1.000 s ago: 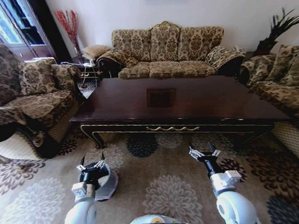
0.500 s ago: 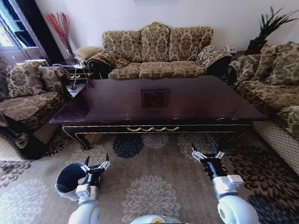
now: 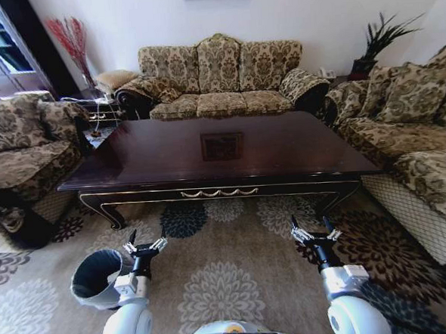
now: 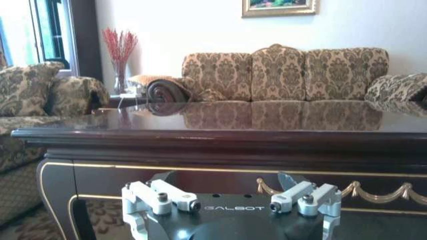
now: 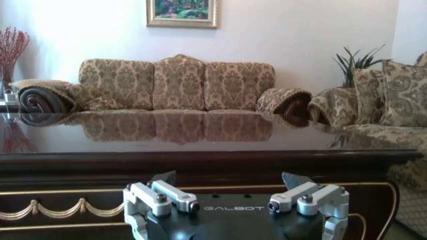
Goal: Move to the front of the table and place the trash on the table into the trash bin.
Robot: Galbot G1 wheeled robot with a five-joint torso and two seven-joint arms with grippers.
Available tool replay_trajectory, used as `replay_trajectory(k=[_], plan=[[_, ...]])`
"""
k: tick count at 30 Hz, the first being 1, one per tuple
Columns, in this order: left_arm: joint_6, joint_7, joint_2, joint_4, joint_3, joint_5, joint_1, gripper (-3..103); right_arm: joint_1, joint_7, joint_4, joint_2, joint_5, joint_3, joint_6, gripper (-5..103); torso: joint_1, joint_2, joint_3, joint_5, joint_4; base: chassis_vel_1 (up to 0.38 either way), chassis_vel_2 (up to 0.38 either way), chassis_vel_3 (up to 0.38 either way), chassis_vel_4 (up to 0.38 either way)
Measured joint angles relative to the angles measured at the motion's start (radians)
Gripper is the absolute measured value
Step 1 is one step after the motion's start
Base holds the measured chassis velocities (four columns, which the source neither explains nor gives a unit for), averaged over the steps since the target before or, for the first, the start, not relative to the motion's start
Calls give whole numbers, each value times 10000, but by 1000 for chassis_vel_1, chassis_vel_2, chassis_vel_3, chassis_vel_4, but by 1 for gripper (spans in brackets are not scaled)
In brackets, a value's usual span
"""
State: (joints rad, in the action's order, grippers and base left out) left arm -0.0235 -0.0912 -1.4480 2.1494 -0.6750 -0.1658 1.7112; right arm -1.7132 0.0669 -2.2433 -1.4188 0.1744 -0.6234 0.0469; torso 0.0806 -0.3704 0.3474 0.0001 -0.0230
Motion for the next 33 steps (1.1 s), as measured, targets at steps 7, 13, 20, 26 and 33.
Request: replay_trajectory(k=[7,13,20,26,33], plan=[[144,4,-22,150,41,67,163,100,-81,-13,-169,-11,18,-66,-27,100,-72,181,-107,-1,2,0,0,0,0],[161,41,-15,285,76,71,247,100,-180,-55,-253,29,64,-192,-86,100,-165,468,-300,-1,2,0,0,0,0],[139,67,-16,308,76,23,294,100,-230,-72,-331,5,81,-238,-102,100,-221,633,-411,-1,3,0,0,0,0],[-350,224,-17,384,55,-633,377,100,-559,-286,-552,-183,95,-433,-262,100,-345,1008,-660,-1,3,0,0,0,0],[-30,356,83,754,165,-775,407,100,-1367,-446,-1516,-129,222,-264,51,100,-361,1063,-704,-3,2,0,0,0,0]])
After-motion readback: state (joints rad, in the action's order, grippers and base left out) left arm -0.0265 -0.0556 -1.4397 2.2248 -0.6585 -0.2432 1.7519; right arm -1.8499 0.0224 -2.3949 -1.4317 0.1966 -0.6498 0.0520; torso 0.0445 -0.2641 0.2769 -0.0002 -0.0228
